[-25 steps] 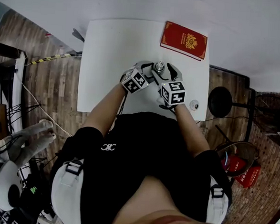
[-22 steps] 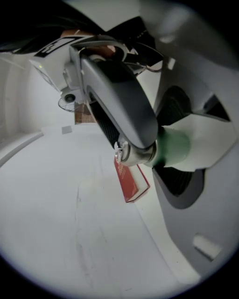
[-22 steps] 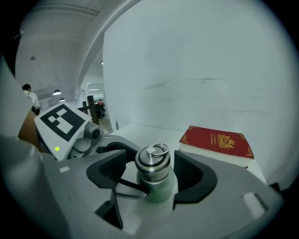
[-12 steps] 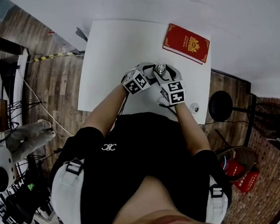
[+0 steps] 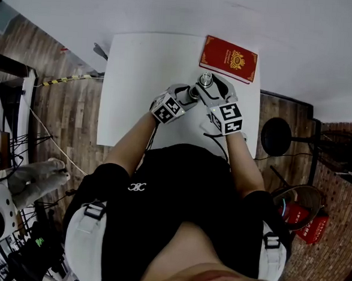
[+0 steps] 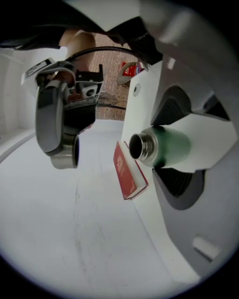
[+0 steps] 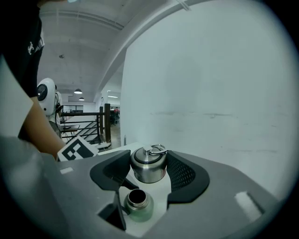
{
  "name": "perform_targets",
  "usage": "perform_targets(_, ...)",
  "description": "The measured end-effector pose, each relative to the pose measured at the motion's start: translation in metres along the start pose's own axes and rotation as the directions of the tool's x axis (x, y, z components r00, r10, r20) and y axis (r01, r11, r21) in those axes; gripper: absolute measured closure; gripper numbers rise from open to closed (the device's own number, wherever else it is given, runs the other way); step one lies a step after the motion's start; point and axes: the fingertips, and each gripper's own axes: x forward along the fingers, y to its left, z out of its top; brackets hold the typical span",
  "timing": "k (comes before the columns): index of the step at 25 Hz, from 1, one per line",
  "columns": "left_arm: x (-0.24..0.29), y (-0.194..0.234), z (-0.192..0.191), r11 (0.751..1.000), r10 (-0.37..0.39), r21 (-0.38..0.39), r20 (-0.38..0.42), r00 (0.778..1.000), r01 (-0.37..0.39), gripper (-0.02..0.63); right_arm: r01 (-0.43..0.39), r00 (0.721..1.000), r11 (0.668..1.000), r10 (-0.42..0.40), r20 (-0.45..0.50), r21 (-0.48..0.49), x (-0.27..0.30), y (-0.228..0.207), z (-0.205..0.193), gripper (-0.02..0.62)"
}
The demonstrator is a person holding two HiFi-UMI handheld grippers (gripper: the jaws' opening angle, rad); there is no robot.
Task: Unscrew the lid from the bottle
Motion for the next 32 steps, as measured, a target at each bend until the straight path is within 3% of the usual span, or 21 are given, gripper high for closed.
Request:
perform_targets(6,-0.019,-0.006,0.006,0.998,0.064,0.018,-0.006,0.998,-0.063,0.272,0.112,0.986,0.991,-0.120,0.117,0.078,-0.025,-0.023,0.037,0.348)
perform_targets(10,-0.055,0.003,0.030,0.990,0.134,-0.063,0.085,0.987,-0.129,0.293,0.184,0.964,0.974,-0.205,0.167,0.133,-0.037,-0.043,0.049,0.348)
perform_targets(12,-0.084,0.023,0.052,0.964,0.247,-0.141,0.155,0.956,-0.226,0.369,0.216,0.953,0.967,-0.239,0.185,0.138,-0.041,-0.052,0.054,0.348)
perform_targets(15,-0.131,0.058,0.085,0.893,0.437,-0.233,0.233,0.869,-0.386,0.532,0.255,0.940,0.956,-0.280,0.195,0.143,-0.045,-0.063,0.059,0.348)
perform_targets(18,-0.171,0.087,0.113,0.820,0.565,-0.292,0.276,0.777,-0.493,0.552,0.298,0.928,0.944,-0.322,0.188,0.145,-0.045,-0.074,0.061,0.348)
perform_targets(20,-0.187,0.100,0.121,0.783,0.619,-0.299,0.275,0.736,-0.546,0.552,0.313,0.923,0.936,-0.339,0.184,0.159,-0.045,-0.080,0.060,0.348)
perform_targets(25,-0.201,0.113,0.126,0.743,0.668,-0.293,0.267,0.694,-0.602,0.552,0.312,0.922,0.938,-0.338,0.192,0.151,-0.047,-0.079,0.068,0.348)
perform_targets(32,-0.198,0.112,0.127,0.724,0.685,-0.334,0.247,0.686,-0.603,0.552,0.279,0.933,0.952,-0.299,0.202,0.124,-0.044,-0.068,0.074,0.348)
